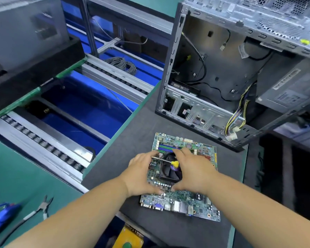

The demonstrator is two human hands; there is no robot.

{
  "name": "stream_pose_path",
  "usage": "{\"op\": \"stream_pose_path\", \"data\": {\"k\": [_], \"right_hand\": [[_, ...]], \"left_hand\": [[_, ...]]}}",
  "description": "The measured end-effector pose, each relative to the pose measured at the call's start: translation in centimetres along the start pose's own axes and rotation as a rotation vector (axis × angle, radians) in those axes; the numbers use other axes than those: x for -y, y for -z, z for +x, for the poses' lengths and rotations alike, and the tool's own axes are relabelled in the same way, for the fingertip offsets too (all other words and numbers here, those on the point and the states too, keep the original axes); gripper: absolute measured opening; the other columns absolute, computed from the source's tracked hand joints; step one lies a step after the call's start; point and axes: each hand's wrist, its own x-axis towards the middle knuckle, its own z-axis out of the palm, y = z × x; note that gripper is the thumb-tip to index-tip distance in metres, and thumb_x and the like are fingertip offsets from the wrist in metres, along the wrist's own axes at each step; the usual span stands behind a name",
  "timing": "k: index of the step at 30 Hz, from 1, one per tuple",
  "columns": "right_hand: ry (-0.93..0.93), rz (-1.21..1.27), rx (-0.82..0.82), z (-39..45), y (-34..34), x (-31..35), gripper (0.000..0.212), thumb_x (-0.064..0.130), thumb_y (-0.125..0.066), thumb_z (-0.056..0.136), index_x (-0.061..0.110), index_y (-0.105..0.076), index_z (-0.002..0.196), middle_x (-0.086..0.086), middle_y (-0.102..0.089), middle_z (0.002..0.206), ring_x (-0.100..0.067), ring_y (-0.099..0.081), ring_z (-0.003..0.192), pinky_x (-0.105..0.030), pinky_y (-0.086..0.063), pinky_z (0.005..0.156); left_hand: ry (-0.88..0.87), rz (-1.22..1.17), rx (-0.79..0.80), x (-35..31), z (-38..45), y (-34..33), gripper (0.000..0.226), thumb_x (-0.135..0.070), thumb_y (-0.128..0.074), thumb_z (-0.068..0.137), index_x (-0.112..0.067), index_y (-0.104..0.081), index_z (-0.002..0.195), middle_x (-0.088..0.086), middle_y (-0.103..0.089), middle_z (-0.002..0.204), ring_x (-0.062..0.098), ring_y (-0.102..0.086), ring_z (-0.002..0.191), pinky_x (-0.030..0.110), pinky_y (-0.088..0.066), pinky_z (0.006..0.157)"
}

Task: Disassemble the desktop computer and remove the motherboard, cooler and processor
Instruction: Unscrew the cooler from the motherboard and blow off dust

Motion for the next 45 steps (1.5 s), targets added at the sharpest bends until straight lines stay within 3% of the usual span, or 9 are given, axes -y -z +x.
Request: {"op": "stream_pose_path", "data": {"k": [3, 6, 14, 19, 28, 35, 38, 42, 45], "right_hand": [[0.018, -0.010, -0.091, 0.7, -0.3, -0.4, 0.093, 0.071, -0.072, 0.053, 0.028, -0.042, 0.129, 0.006, -0.050, 0.118, -0.024, -0.063, 0.091, -0.030, -0.042, 0.062], [0.045, 0.111, -0.056, 1.5, 0.7, -1.4, 0.084, 0.071, -0.075, 0.048, 0.031, -0.050, 0.118, 0.009, -0.052, 0.107, -0.019, -0.059, 0.095, -0.030, -0.046, 0.069], [0.007, 0.075, -0.210, -0.1, -1.8, -0.5, 0.093, 0.069, -0.073, 0.048, 0.032, -0.041, 0.128, 0.012, -0.048, 0.116, -0.018, -0.060, 0.094, -0.028, -0.040, 0.064], [-0.037, 0.342, -0.078, 0.6, -0.4, -1.7, 0.104, 0.061, -0.085, 0.048, 0.030, -0.042, 0.138, 0.012, -0.049, 0.128, -0.012, -0.054, 0.108, -0.029, -0.047, 0.090], [0.020, 0.049, -0.223, 0.2, -1.2, -0.6, 0.092, 0.077, -0.066, 0.045, 0.033, -0.050, 0.125, 0.014, -0.054, 0.108, -0.016, -0.059, 0.095, -0.030, -0.037, 0.070], [0.060, 0.183, -0.049, 1.4, 1.2, -2.4, 0.106, 0.066, -0.081, 0.050, 0.031, -0.041, 0.142, 0.013, -0.048, 0.132, -0.014, -0.054, 0.114, -0.035, -0.049, 0.089], [0.035, 0.263, -0.099, 0.7, -0.1, -2.7, 0.108, 0.063, -0.082, 0.052, 0.033, -0.038, 0.145, 0.012, -0.045, 0.136, -0.015, -0.052, 0.119, -0.035, -0.048, 0.094], [0.021, 0.201, -0.214, 0.5, -1.5, -2.0, 0.108, 0.068, -0.078, 0.050, 0.030, -0.040, 0.144, 0.010, -0.049, 0.128, -0.017, -0.054, 0.114, -0.027, -0.044, 0.079], [0.029, 0.305, -0.152, 0.8, -1.1, -2.3, 0.108, 0.063, -0.083, 0.049, 0.028, -0.041, 0.143, 0.010, -0.047, 0.131, -0.015, -0.054, 0.114, -0.033, -0.048, 0.091]], "left_hand": [[-0.011, -0.004, -0.031, 0.4, 0.2, -0.2, 0.120, -0.065, -0.082, 0.050, -0.045, -0.010, 0.144, -0.014, -0.031, 0.135, 0.007, -0.022, 0.132, 0.028, -0.022, 0.110], [-0.032, -0.003, -0.079, 1.0, 0.2, -0.7, 0.111, -0.068, -0.076, 0.052, -0.049, -0.012, 0.141, -0.014, -0.033, 0.134, 0.010, -0.025, 0.131, 0.026, -0.023, 0.107], [-0.091, 0.062, -0.115, 1.5, 0.5, -1.2, 0.110, -0.067, -0.074, 0.055, -0.037, -0.017, 0.145, -0.007, -0.036, 0.138, 0.012, -0.024, 0.133, 0.028, -0.021, 0.110], [-0.085, 0.095, -0.074, 1.1, 0.6, -0.9, 0.108, -0.063, -0.077, 0.063, -0.034, -0.015, 0.146, -0.003, -0.034, 0.139, 0.010, -0.021, 0.130, 0.026, -0.018, 0.106], [-0.050, 0.151, -0.017, 0.4, 0.6, -0.4, 0.107, -0.060, -0.077, 0.065, -0.028, -0.016, 0.147, -0.003, -0.036, 0.139, 0.016, -0.024, 0.135, 0.035, -0.021, 0.114], [-0.020, 0.140, 0.017, 0.0, 0.7, -0.1, 0.110, -0.059, -0.077, 0.065, -0.029, -0.014, 0.149, -0.002, -0.033, 0.144, 0.017, -0.020, 0.138, 0.038, -0.020, 0.116], [-0.012, 0.129, 0.021, 0.1, 0.7, -0.2, 0.110, -0.059, -0.078, 0.064, -0.032, -0.013, 0.149, -0.003, -0.031, 0.145, 0.015, -0.019, 0.138, 0.036, -0.019, 0.116], [-0.013, 0.132, 0.038, 0.3, 0.9, -0.2, 0.112, -0.060, -0.078, 0.063, -0.033, -0.011, 0.148, -0.002, -0.030, 0.144, 0.017, -0.019, 0.139, 0.037, -0.018, 0.116], [-0.005, 0.129, 0.046, 0.4, 1.1, -0.2, 0.109, -0.059, -0.078, 0.063, -0.033, -0.014, 0.147, -0.001, -0.033, 0.143, 0.020, -0.022, 0.139, 0.041, -0.021, 0.116]]}}
